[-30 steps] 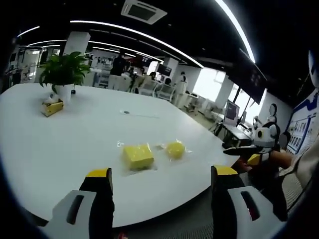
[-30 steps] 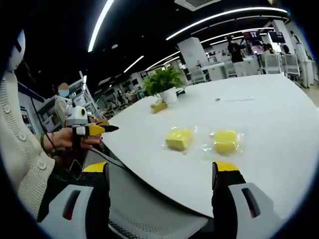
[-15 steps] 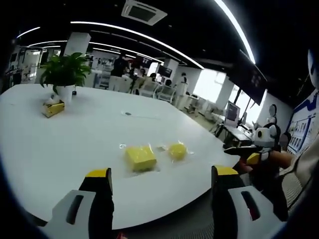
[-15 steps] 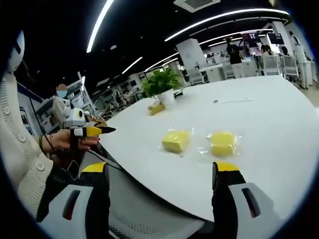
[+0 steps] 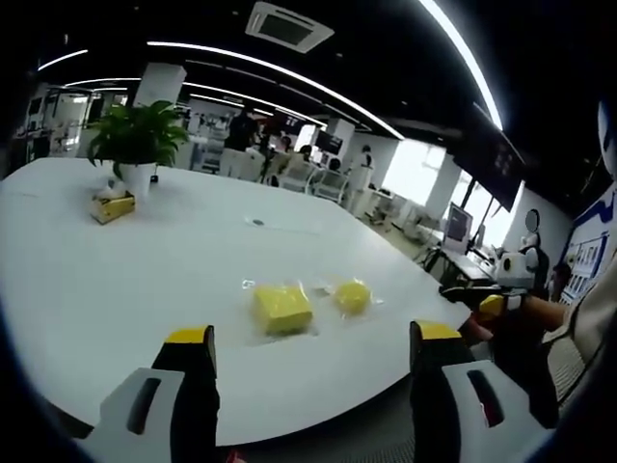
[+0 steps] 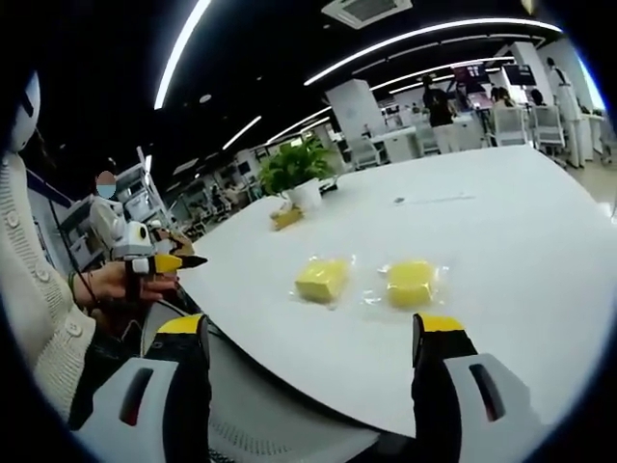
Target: Compare the silicone blocks by pressing each to a similar depth, holding the contact briefly, and releasing to observe deformation and rebound differences across the visible hardness samples.
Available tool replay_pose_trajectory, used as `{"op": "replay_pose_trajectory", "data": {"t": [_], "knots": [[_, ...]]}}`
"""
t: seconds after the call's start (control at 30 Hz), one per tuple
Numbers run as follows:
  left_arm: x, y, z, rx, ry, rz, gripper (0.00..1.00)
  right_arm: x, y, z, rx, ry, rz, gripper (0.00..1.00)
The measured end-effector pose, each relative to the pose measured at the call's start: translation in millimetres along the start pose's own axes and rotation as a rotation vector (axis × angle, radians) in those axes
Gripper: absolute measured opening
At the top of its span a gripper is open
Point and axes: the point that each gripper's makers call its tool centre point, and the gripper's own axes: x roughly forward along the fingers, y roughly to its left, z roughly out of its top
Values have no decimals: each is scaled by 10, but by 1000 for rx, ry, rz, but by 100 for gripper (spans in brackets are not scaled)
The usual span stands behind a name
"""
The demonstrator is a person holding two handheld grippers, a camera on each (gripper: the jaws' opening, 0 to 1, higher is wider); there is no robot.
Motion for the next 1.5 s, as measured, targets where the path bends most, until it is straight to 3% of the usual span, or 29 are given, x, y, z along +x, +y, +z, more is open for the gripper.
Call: {"op": "replay_pose_trajectory", "data": {"t": [0.23, 0.4, 0.57, 0.73, 0.8, 0.87, 1.07, 1.13, 1.5], "knots": [[60, 36, 31, -19, 16, -1, 83, 27, -28, 9, 19, -5, -13, 81], [168, 51, 165, -70, 3, -27, 82, 30, -48, 46, 27, -13, -25, 82], [341, 127, 323, -118, -8, -31, 83, 44, -87, 85, 31, -12, -38, 82], [582, 250, 407, -184, 19, -51, 83, 61, -121, 143, 40, -15, -48, 82], [645, 252, 416, -217, 29, -65, 79, 73, -134, 146, 43, -12, -52, 82], [734, 287, 479, -257, -2, -77, 74, 90, -142, 133, 47, -3, -52, 82], [1023, 477, 389, -304, 23, -60, 79, 132, -145, 143, 61, 0, -59, 82], [1104, 540, 301, -376, 44, -55, 79, 157, -156, 135, 66, 11, -60, 82], [1495, 755, 135, -456, 57, -52, 80, 142, -282, 142, 60, 76, -91, 82]]}}
